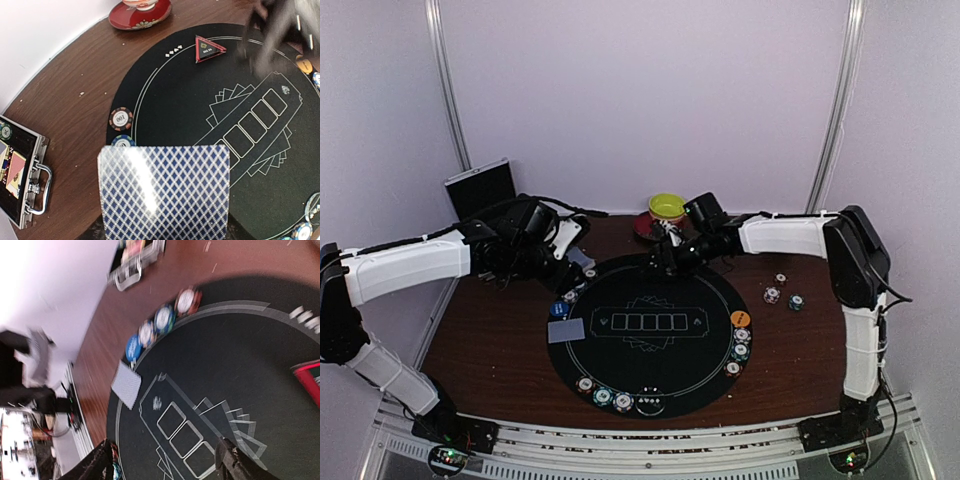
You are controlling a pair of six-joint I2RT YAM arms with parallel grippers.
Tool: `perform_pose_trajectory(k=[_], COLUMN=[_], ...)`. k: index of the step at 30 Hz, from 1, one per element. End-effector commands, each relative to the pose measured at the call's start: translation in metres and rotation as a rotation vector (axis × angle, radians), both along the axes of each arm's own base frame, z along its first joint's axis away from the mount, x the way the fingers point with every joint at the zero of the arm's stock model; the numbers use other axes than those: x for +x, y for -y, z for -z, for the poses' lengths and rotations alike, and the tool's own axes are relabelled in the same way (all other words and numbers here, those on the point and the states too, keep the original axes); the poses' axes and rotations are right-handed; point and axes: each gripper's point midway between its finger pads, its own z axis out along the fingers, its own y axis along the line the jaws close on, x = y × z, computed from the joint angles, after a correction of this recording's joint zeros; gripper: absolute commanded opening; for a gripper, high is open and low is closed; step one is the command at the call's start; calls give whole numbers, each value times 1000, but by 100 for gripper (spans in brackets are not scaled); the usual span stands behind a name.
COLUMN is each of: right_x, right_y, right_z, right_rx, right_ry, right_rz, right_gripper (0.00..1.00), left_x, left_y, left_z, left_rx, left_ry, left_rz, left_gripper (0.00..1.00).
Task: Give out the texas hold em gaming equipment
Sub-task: Distribute the poker card in the small blind area, then pick up the poker card from the face-down deck piles.
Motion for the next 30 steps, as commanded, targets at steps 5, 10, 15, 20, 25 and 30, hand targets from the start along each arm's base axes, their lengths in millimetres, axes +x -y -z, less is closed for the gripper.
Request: perform_pose_trajectory(k=[5, 10, 15, 20, 25, 30], right_x=[37, 32, 20, 6, -1, 1], right_y=[25, 20, 14, 3, -12, -13], right_z=[-126, -125, -115, -98, -71, -62], right_rx=[312, 390, 475, 482, 465, 495], right_ry=[170, 98, 12, -44, -125, -186], right_rz=[74, 69, 57, 36, 34, 72], right_gripper=[72, 71, 69, 68, 68, 68], left_x=[-1, -11, -21, -23, -24, -24], left_y=[20, 43, 70, 79, 77, 77], left_z=[9, 20, 31, 32, 35, 34], left_rx=[-19, 5, 3, -22, -17, -17], left_ry=[-18, -60, -99, -104, -101, -91], left_rz=[43, 80, 135, 155, 153, 171], left_gripper=[57, 57, 57, 57, 57, 57])
